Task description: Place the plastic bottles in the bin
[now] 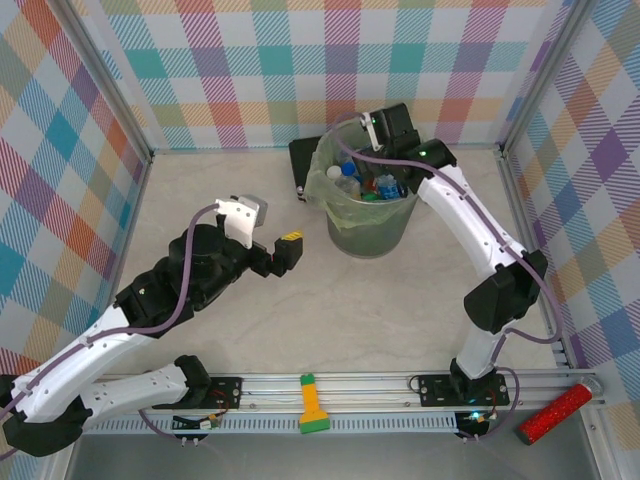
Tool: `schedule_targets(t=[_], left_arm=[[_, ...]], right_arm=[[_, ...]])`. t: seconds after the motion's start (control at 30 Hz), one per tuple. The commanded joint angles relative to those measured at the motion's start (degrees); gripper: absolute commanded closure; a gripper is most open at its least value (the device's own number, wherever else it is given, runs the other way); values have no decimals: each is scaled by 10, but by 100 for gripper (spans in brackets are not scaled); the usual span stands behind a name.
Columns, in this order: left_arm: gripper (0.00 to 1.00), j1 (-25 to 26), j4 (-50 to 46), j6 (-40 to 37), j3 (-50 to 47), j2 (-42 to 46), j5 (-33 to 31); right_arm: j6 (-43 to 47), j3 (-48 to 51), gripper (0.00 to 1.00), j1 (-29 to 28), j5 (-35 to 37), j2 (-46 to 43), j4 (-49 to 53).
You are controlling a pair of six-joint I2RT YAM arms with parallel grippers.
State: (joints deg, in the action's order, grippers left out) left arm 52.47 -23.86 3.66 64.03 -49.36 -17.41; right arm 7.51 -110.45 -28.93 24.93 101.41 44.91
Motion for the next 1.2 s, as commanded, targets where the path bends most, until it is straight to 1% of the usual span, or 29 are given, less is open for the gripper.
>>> schedule_targets(t=[0.0, 0.07, 0.17, 0.27, 0.37, 0.47, 0.5, 0.53, 0.57, 0.67, 0.8, 0.93, 1.0, 1.17], left_arm=[[0, 1, -2, 6, -6, 14, -14], [1, 1, -2, 7, -9, 16, -15], [0, 1, -2, 7, -13, 19, -16], [0, 1, -1, 10, -15, 21, -17], [0, 1, 0, 13, -16, 21, -16], [1, 1, 1, 15, -16, 20, -13], [1, 1, 1, 16, -15, 20, -13], [0, 1, 1, 17, -15, 20, -12], [0, 1, 2, 18, -16, 20, -12], [0, 1, 6, 20, -19, 19, -13], [0, 1, 6, 22, -19, 16, -12], [1, 1, -2, 22, -14, 19, -14], [1, 1, -4, 22, -14, 23, -16], [1, 1, -11, 22, -15, 33, -20]], right_arm=[[-14, -26, 9, 4, -18, -27, 11], [-39, -26, 9, 4, -38, -46, 12], [-48, -19, 9, 4, -66, -74, 12], [-62, -6, 14, 3, -98, -98, 29], [-74, 32, 21, 4, -117, -131, 29], [-81, 75, 34, 4, -138, -162, 29], [-85, 88, 41, 4, -153, -173, 30], [-84, 100, 45, 4, -173, -181, 31], [-85, 108, 46, 3, -184, -185, 32], [-86, 123, 47, 3, -176, -182, 35], [-79, 116, 47, 4, -140, -154, 26], [-73, 90, 49, 11, -90, -121, 8], [-68, 79, 48, 20, -88, -104, -5], [-69, 24, 46, 41, -72, -47, 6]])
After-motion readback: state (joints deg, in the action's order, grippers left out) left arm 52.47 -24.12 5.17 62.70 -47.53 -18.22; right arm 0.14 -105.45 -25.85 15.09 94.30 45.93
